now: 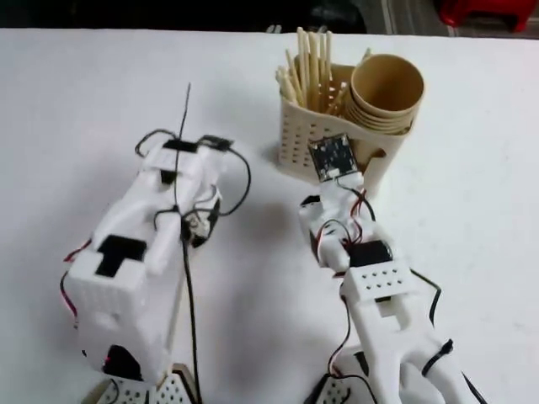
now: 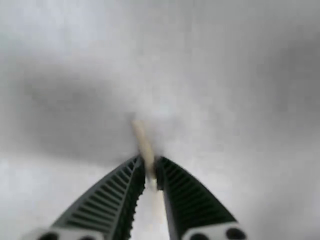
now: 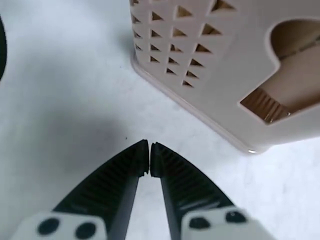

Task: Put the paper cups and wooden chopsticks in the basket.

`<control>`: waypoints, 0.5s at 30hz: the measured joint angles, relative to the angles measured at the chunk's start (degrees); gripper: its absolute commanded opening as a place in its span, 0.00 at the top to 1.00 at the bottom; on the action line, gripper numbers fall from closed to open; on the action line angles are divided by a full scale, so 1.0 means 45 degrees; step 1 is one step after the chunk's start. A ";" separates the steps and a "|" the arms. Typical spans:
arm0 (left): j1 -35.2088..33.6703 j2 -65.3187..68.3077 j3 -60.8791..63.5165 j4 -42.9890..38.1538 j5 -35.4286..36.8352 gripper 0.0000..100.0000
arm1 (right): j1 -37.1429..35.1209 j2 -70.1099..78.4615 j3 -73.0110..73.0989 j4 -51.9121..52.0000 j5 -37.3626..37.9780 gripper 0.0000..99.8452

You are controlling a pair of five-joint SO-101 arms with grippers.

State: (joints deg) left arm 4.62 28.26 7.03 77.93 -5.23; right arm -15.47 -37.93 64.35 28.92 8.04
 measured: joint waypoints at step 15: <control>-0.0098 0.0860 -0.7873 0.3966 -0.0020 0.98 | 0.0000 0.0000 0.0000 0.0000 0.0000 0.98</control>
State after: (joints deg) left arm 4.18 32.13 -28.40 95.78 -5.32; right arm -15.47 -37.93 64.35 28.92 8.04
